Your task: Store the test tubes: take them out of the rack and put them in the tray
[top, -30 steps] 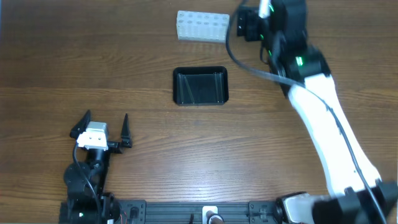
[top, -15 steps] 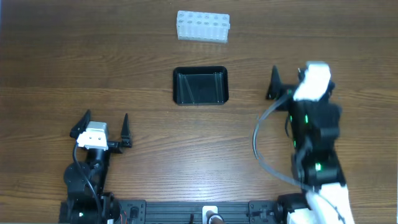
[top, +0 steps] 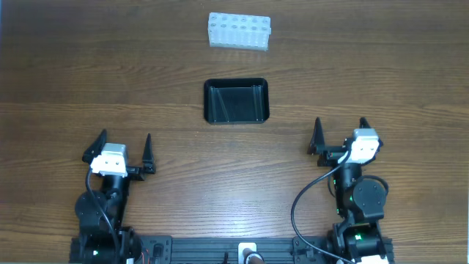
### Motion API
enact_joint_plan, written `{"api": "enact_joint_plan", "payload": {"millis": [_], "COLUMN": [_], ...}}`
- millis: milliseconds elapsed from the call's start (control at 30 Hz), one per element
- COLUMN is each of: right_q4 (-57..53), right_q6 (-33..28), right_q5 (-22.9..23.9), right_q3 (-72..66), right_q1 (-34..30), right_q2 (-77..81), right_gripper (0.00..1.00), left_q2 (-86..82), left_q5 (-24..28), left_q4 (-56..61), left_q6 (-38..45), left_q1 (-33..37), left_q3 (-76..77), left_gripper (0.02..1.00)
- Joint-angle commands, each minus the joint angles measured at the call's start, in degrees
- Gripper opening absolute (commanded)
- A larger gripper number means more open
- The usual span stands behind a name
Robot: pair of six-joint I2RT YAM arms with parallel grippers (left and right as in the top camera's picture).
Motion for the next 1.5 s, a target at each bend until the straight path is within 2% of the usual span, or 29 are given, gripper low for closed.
{"api": "enact_joint_plan", "payload": {"millis": [33, 267, 533, 833, 1000, 1500], "right_q4": [-1.2, -11.8, -18.6, -20.0, -20.0, -20.0], "right_q6": [-1.1, -1.2, -4.4, -5.7, -10.8, -10.8], "right_q5": [0.7, 0.8, 1.0, 1.5, 1.4, 1.4], "right_q3": [-2.8, -3.7, -3.7, -3.8, -3.8, -3.8], "right_q1": [-0.4, -0.4, -0.4, -0.8, -3.0, -4.2], "right_q2": [-4.7, -12.6, -19.8, -20.1, -20.0, -20.0], "right_gripper": [0.993, 0.993, 0.991, 0.993, 0.991, 0.993], "left_q2": [-0.3, -0.3, -0.3, -0.3, -0.3, -0.3], "left_q5": [0.7, 0.7, 0.7, 0.7, 0.7, 0.7], "left_q4": [0.0, 0.0, 0.0, 0.0, 0.0, 0.0], "left_q6": [0.8, 0.8, 0.8, 0.8, 0.8, 0.8], "left_q1": [0.3, 0.3, 0.3, 0.3, 0.3, 0.3], "left_q3": [-0.3, -0.3, -0.3, -0.3, -0.3, -0.3], "left_gripper": [0.998, 1.0, 1.0, 1.0, 1.0, 1.0]}}
